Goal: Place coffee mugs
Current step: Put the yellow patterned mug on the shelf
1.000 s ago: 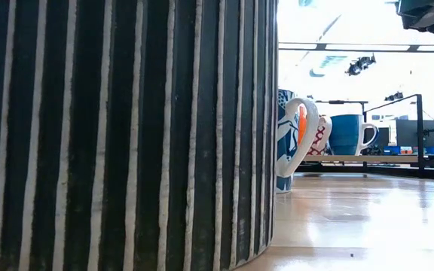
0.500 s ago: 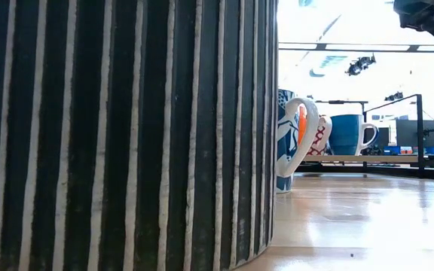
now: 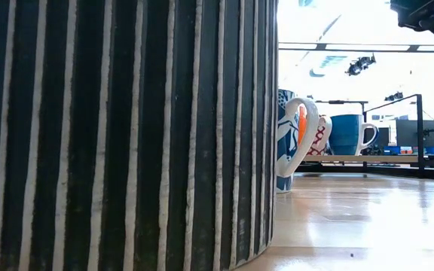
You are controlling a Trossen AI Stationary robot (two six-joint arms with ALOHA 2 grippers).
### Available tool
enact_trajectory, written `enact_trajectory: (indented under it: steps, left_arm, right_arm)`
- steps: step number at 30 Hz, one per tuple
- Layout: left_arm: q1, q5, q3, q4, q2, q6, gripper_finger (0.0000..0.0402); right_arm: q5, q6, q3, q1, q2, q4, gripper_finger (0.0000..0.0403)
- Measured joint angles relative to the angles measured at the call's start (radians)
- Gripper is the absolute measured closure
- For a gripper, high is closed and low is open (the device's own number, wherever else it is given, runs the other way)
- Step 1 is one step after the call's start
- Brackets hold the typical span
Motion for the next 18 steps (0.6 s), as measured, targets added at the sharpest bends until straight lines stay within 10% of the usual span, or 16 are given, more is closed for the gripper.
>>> enact_trajectory:
  steps: [18]
  left_arm:
    - [0.030,0.003,0.042,0.039,0.033,0.064,0.0243]
  right_arm:
    - [0.000,0.017,0.000,0.022,0.000,0.006,0.0300]
